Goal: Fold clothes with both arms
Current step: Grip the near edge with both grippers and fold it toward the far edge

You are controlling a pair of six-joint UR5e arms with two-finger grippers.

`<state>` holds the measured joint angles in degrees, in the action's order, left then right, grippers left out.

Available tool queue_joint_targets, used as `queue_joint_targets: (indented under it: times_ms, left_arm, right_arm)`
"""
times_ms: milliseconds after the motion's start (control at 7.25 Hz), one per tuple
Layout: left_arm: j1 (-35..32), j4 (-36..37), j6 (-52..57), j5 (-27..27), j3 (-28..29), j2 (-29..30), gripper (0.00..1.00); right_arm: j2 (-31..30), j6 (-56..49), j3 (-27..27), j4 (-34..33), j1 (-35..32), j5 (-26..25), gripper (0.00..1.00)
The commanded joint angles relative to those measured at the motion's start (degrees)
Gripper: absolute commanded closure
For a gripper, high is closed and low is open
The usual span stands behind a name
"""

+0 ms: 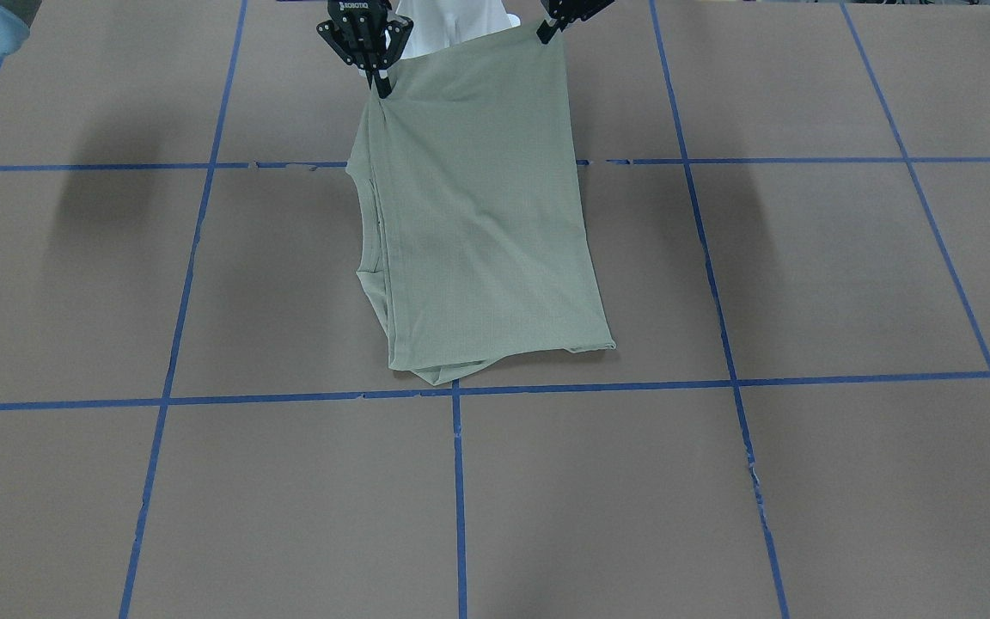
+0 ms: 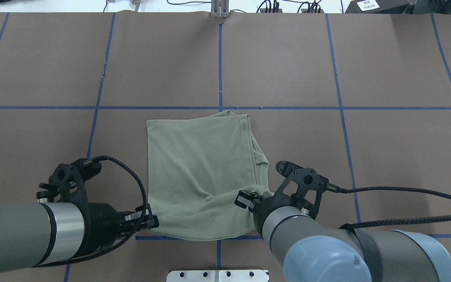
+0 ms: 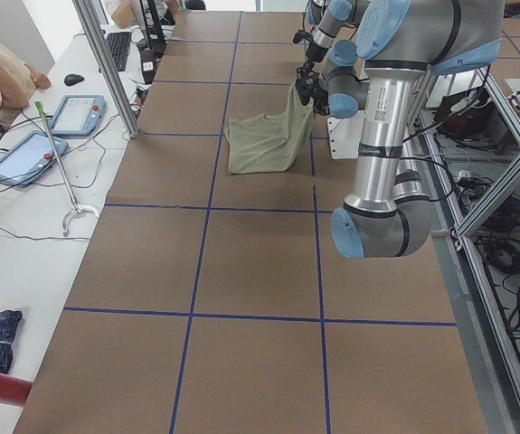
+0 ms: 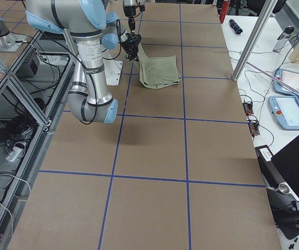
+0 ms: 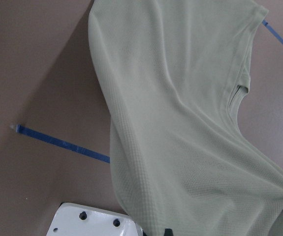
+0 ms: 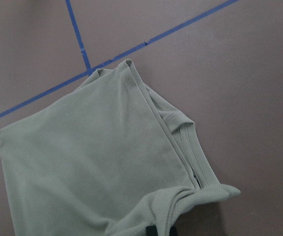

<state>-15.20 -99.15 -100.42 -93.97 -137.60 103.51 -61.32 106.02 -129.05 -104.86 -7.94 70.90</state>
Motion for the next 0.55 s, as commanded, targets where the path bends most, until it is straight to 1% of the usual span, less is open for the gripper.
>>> queue_joint_targets:
  times_ms: [0, 138, 276, 414]
  left_arm:
    - [-6.66, -0.07, 8.54, -0.25, 4.5, 0.82, 1.0]
    - [-8.77, -0.95, 9.7, -0.25, 11.93, 4.3, 1.0]
    - [-11.05, -1.04, 12.76, -0.42, 15.4, 7.03, 1.0]
    - [-12.38, -1.22, 12.96, -0.33, 17.87, 7.32, 1.0]
  right_arm:
    - [2.59, -7.11, 9.29, 7.69, -8.11, 4.93, 1.0]
    - [4.43, -7.67, 13.78, 10.26, -10.67, 6.35, 1.0]
    - [5.49, -8.89, 16.17, 10.64, -11.91, 6.97, 1.0]
    - [6.81, -9.86, 18.89, 10.64, -12.88, 6.97, 1.0]
